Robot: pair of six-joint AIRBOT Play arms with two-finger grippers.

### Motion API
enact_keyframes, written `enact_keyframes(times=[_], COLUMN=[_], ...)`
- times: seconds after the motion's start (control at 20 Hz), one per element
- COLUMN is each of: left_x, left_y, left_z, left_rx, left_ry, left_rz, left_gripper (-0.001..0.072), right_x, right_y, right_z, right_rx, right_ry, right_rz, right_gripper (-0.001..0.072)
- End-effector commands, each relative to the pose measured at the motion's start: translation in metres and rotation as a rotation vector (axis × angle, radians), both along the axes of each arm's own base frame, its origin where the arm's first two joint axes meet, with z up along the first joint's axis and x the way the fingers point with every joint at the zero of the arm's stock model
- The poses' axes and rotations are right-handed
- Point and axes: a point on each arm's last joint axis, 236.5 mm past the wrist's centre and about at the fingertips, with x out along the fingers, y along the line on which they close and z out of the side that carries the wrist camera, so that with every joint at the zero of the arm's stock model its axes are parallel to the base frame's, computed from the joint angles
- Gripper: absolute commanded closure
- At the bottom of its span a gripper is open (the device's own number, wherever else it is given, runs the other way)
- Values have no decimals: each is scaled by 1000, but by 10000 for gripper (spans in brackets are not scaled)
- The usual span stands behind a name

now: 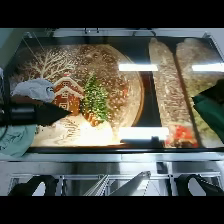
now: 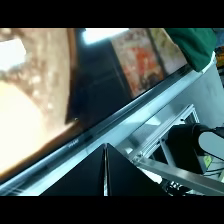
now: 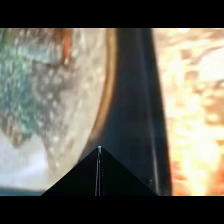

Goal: Fold the shirts.

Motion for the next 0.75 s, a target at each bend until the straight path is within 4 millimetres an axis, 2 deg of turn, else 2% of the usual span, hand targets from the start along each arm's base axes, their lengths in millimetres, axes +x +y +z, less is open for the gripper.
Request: enact_keyframes(times=[0.0, 0.1, 0.2, 0.4, 0.7], left_x=[-32, -43, -49, -45, -46], left_y=[0, -1, -2, -1, -1], left_z=[-53, -67, -67, -64, -64], left_rx=[-14, -22, -19, -18, -18], left_ry=[58, 93, 87, 57, 57], left_rz=[72, 79, 69, 85, 84], left_gripper=[687, 687, 687, 688, 689], right_x=[-44, -52, -51, -62, -62], right_y=[53, 63, 66, 72, 72], right_z=[-56, -66, -64, -68, -68], right_rx=[-56, -43, -25, 1, 1], right_ry=[-76, -44, -45, 6, 10], right_rz=[119, 149, 150, 165, 166], right_gripper=[691, 691, 690, 689, 689])
